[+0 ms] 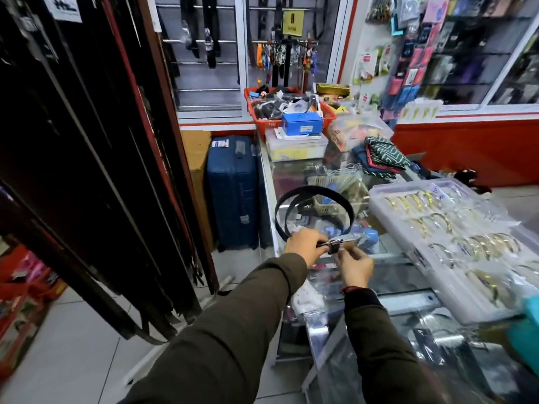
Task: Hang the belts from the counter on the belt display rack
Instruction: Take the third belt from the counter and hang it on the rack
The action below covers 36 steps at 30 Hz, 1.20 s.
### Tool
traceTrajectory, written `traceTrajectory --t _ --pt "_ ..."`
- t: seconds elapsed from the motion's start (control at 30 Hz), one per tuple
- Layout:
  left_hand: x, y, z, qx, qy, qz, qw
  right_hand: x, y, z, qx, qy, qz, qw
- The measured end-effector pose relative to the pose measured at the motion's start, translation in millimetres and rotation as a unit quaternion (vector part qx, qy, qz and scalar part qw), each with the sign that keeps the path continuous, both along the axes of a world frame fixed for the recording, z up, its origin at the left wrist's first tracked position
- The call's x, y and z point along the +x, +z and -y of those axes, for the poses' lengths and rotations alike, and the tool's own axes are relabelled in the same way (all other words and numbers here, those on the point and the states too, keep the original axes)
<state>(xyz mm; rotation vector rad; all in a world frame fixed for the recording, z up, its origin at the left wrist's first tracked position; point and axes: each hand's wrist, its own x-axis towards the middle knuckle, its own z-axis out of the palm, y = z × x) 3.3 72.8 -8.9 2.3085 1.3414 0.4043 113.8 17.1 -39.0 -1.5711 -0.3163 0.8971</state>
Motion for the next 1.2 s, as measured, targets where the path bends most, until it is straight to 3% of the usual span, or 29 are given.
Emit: traceTrajectory --t 0.13,0.27,0.43,0.57,0.7,0.83,0.97,1.03,1.13,1.2 --pt "-6 1 5 -0.086 0.070 0.159 0.981 -15 17 3 0.060 0.010 -0.080 0.995" --pt "-22 16 14 -0.114 0.130 0.331 0.928 -24 32 4 0.138 0.065 -0.142 0.978" --pt "-50 35 27 -0.106 0.193 0.456 0.862 -43 61 -7 0.184 0.155 -0.104 0.965" --pt "-76 52 34 -0.049 0.229 0.477 0.847 -70 89 -9 0.202 0.215 -0.027 0.955" --pt "-107 70 42 0.038 0.230 0.431 0.872 -97 110 -12 0.223 0.260 0.063 0.937" --pt "-136 83 46 0.069 0.229 0.399 0.885 -122 128 -12 0.234 0.273 0.115 0.926" --pt "-167 91 50 0.047 0.250 0.407 0.877 -144 138 -15 0.222 0.255 0.284 0.897" --pt "-181 94 52 0.058 0.279 0.419 0.862 -158 148 -13 0.240 0.266 0.254 0.899" --pt "-196 106 57 0.101 0.341 0.388 0.850 -181 162 -5 0.284 0.305 0.107 0.902" --pt "-205 122 65 0.131 0.382 0.353 0.844 -194 168 -6 0.299 0.319 0.082 0.896"
